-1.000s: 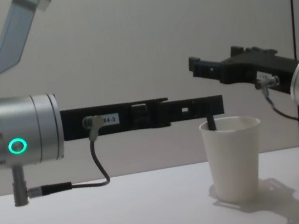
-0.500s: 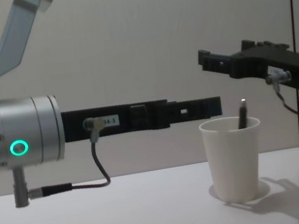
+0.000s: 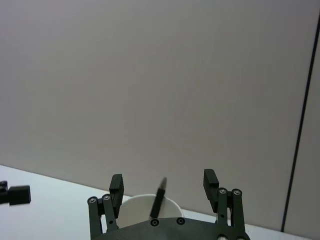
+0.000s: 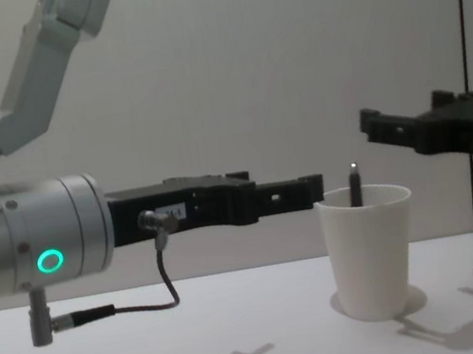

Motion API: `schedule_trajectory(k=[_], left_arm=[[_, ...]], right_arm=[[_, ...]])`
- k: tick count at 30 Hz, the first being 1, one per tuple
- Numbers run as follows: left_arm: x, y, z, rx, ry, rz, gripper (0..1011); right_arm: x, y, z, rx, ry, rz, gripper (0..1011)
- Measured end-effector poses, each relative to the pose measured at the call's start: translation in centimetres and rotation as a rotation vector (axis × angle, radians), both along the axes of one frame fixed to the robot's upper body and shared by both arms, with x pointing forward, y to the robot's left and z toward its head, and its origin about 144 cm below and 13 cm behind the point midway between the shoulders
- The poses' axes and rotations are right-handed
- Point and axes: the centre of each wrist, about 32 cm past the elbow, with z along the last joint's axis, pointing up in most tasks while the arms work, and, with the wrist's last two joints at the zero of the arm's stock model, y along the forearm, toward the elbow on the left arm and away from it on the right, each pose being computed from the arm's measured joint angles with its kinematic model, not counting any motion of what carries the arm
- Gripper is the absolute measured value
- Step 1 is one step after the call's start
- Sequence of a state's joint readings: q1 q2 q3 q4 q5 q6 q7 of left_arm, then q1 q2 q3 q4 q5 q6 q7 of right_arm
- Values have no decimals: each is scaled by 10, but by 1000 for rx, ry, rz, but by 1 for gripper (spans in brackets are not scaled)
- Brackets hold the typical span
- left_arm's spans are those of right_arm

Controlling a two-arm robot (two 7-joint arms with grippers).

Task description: Place the pen into the pen holder.

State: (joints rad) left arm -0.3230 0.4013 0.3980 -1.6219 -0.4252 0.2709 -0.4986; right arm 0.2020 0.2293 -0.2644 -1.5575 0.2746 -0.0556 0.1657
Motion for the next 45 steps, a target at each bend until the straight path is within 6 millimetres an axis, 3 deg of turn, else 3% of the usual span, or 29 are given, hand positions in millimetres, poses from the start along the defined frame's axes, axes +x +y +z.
schedule_trajectory(k=[21, 45], left_arm=[[-14, -13, -21, 52, -157, 247, 1001], [-25, -22, -37, 64, -284, 418, 1001]], right_arm=[[-55, -23, -8, -50, 91, -78, 1002], [-61, -25, -8, -57, 103, -85, 1002]])
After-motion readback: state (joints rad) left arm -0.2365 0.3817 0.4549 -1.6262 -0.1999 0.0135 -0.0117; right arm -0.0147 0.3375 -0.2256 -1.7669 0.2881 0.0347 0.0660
